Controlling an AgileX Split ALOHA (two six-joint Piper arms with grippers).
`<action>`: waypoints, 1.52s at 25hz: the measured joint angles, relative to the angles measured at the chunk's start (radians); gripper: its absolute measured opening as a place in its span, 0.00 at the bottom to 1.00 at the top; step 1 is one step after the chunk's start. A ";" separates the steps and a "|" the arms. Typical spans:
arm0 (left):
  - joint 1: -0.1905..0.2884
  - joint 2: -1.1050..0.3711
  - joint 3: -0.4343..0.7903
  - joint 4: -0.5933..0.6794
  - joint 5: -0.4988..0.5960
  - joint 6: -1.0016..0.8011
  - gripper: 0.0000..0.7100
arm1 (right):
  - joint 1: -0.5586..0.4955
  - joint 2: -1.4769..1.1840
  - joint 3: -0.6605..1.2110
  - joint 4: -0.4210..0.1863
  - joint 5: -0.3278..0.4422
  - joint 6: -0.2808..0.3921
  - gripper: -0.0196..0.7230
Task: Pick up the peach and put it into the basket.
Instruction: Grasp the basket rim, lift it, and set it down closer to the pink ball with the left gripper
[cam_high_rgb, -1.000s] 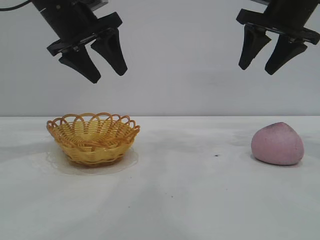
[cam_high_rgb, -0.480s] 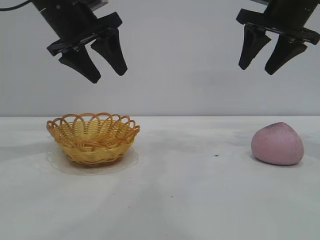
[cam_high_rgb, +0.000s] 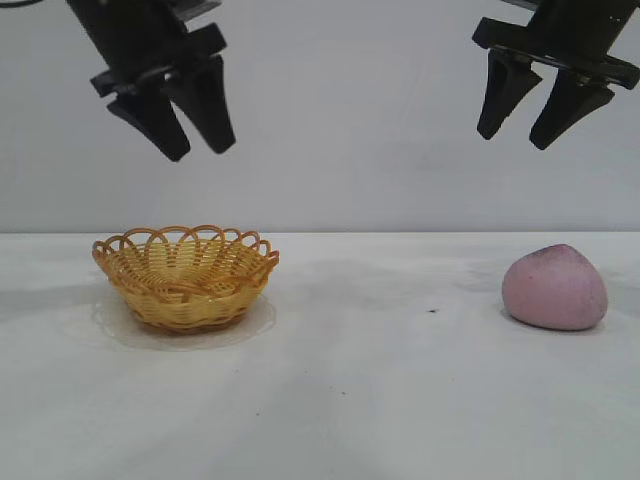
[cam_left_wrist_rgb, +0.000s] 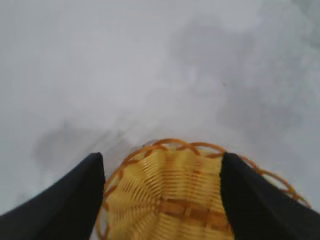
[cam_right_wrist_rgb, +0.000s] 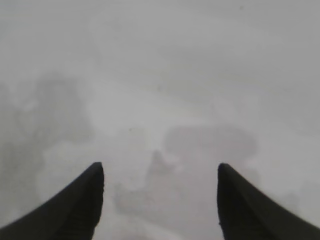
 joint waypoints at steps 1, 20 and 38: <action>0.000 0.002 -0.029 0.039 0.041 0.000 0.65 | 0.000 0.000 0.000 0.000 0.000 0.000 0.65; 0.000 0.300 -0.469 0.192 0.430 0.052 0.58 | 0.000 0.000 0.000 0.000 0.037 0.000 0.65; 0.000 0.374 -0.469 0.202 0.430 0.060 0.58 | 0.000 0.000 -0.001 0.000 0.037 0.000 0.65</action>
